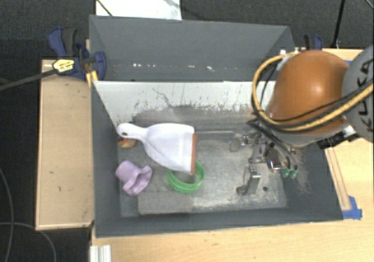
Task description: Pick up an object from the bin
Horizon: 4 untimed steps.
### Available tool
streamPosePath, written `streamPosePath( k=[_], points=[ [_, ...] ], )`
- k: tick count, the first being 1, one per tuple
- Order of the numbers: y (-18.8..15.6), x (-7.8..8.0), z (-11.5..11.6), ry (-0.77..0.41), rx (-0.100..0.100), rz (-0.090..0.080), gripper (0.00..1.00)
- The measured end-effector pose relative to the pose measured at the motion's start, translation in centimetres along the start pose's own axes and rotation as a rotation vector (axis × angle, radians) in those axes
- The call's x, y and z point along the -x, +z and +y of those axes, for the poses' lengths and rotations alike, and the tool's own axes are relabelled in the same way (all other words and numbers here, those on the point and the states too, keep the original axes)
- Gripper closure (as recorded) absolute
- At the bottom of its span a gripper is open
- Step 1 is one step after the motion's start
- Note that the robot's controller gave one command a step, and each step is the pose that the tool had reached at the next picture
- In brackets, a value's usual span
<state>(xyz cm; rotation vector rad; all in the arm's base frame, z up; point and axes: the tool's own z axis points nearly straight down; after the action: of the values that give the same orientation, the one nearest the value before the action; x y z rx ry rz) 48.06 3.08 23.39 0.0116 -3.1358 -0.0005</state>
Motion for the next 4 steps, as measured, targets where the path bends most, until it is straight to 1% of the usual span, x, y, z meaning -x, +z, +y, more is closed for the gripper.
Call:
streamPosePath(
  k=[1, 2, 3, 4],
  points=[
    [-0.4, 0.1, 0.0, 0.002, 0.000, -0.008, 0.00],
    [4.6, 0.4, 3.6, -0.072, 0.000, -0.014, 0.00],
    [10.2, 1.4, 7.6, -0.141, 0.001, -0.003, 0.00],
    [13.9, 0.3, 7.2, -0.101, 0.002, -0.016, 0.00]
  ],
)
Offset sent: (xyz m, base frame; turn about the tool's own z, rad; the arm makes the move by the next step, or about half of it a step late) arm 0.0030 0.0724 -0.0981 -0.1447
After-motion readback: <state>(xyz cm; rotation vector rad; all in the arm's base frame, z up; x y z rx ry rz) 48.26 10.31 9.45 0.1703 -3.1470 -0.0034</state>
